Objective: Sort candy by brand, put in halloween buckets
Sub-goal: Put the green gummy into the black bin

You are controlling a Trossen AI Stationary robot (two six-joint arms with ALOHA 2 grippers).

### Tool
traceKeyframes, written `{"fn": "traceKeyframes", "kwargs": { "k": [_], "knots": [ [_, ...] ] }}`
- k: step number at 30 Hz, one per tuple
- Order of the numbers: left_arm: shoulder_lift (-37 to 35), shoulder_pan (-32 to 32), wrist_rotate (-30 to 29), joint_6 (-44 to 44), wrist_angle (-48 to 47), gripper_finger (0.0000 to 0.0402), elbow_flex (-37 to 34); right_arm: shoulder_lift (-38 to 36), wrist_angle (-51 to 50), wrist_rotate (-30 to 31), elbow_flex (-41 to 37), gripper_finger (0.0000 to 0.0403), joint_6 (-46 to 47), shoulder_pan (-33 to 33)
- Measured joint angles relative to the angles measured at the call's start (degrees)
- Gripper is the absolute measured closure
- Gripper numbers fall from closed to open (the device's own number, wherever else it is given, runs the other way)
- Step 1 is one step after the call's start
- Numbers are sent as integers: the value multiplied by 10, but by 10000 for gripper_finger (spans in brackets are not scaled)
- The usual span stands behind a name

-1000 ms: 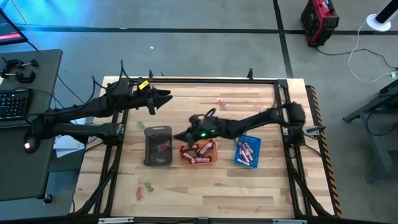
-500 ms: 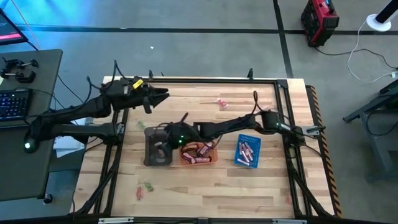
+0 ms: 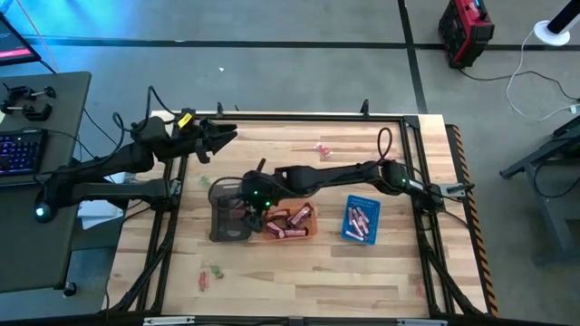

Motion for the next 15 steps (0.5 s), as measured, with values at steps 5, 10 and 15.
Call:
{"fn": "traceKeyframes", "kwargs": {
  "k": [5, 10, 15],
  "knots": [
    [2, 0, -1, -16, 0, 198, 0, -18, -141, 28, -3, 151, -79, 2],
    [15, 0, -1, -3, -1, 198, 0, -101, -186, 53, -107, 151, -113, -4],
    [44, -1, 34, 3, -8, 198, 1, -259, -125, 55, -328, 151, -48, -22]
  ]
}}
